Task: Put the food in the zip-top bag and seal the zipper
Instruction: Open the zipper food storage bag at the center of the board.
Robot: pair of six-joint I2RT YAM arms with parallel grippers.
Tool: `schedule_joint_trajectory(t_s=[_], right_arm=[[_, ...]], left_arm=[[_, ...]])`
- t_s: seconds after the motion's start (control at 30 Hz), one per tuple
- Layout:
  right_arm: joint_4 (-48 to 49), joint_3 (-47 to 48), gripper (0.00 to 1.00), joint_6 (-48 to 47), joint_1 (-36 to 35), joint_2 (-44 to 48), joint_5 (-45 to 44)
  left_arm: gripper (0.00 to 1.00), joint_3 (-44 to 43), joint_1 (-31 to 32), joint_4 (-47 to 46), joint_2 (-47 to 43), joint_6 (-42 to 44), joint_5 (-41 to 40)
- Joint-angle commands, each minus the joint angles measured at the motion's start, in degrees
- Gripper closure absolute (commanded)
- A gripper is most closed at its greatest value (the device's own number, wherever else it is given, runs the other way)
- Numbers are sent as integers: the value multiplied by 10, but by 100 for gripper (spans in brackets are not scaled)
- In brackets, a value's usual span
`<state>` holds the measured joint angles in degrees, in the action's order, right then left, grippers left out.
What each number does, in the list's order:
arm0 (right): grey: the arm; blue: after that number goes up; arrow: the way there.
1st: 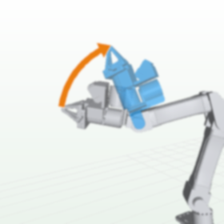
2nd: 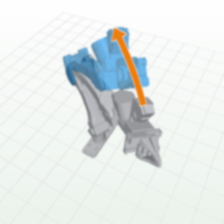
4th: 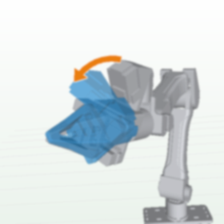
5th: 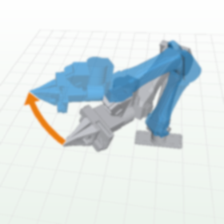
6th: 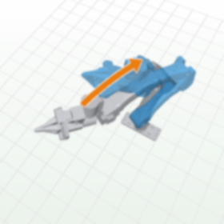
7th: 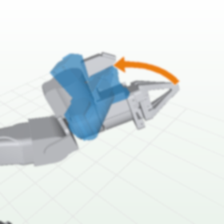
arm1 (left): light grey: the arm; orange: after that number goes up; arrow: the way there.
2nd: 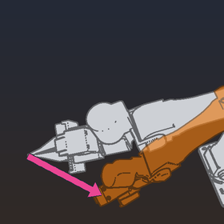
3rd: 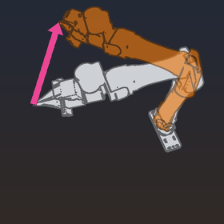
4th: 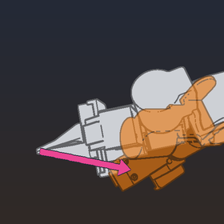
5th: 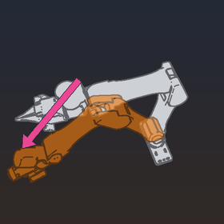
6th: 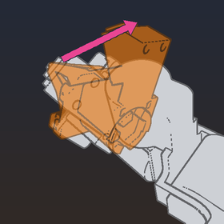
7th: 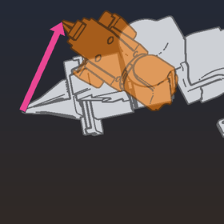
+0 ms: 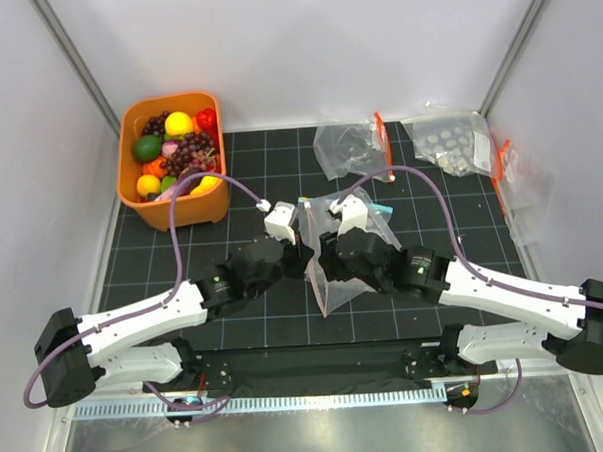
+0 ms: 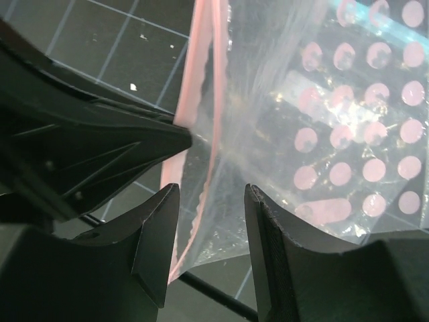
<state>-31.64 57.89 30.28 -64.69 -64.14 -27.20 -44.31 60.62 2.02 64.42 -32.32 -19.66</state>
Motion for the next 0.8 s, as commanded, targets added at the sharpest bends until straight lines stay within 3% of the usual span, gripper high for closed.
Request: schedule_joint_trajectory(t_s=[0.0,0.33,0.47,0.5,0.6,0.77], right_arm=[[44,-4,49,0,-10,18,0],[26,6,52,19,-20,-48,-88],[28,-1,69,21,-20,-46,-119],[22,6,83,18,-20,-47,-130],[-19,37,99,13,-20,-51,-155],[-93,113,99,-9,-20,-60,-181]], left_arm=[[100,-25,-2,-9,-13,6,6],[100,-25,-2,-2,-28,1,5],[100,-24,-2,12,-33,2,-9],[100,-21,-2,18,-33,2,-12],[100,-20,-3,34,-33,1,-27],[100,-27,-6,69,-40,-9,-37]])
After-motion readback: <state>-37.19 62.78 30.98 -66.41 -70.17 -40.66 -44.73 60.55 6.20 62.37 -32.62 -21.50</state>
